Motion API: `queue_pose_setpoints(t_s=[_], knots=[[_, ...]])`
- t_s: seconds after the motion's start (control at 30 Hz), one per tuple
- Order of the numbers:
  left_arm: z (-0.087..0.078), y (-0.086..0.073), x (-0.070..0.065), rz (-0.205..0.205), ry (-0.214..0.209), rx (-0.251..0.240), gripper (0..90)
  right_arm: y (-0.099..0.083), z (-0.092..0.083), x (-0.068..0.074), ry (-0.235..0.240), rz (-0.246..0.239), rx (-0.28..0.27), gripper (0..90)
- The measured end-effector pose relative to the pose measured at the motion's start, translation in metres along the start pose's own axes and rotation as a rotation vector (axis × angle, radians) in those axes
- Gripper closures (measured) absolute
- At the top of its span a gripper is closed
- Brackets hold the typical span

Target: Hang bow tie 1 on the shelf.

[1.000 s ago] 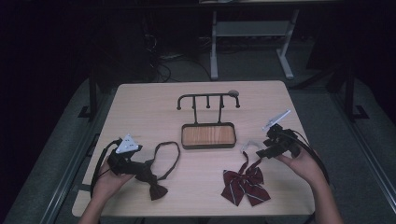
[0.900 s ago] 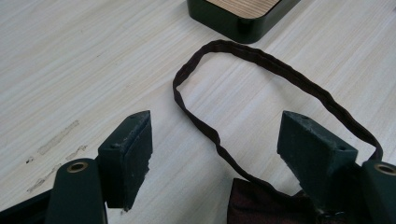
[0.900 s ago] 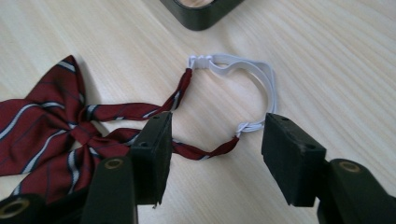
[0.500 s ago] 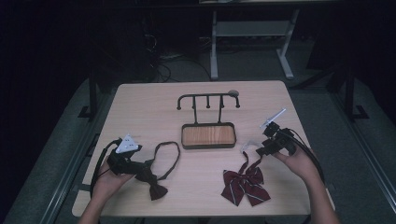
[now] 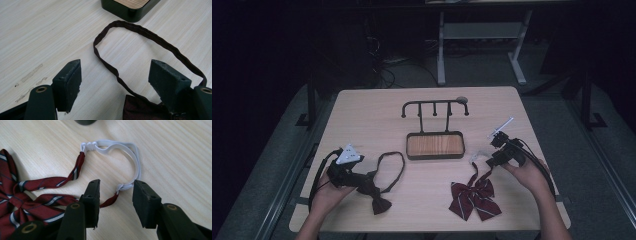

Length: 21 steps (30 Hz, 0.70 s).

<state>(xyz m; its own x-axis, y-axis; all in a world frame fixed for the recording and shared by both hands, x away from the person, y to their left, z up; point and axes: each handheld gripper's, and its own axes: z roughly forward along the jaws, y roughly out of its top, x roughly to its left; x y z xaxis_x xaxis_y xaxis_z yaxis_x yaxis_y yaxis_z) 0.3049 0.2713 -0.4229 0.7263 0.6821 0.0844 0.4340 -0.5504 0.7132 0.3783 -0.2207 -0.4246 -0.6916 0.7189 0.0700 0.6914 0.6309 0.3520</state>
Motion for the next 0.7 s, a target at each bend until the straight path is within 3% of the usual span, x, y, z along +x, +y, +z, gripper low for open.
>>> queue_pose_setpoints(t_s=[0.7], knots=[[0.000,0.000,0.001,0.008,0.001,0.000,26.9,0.000,0.012,-0.003,-0.011,0.046,0.063,66.2]])
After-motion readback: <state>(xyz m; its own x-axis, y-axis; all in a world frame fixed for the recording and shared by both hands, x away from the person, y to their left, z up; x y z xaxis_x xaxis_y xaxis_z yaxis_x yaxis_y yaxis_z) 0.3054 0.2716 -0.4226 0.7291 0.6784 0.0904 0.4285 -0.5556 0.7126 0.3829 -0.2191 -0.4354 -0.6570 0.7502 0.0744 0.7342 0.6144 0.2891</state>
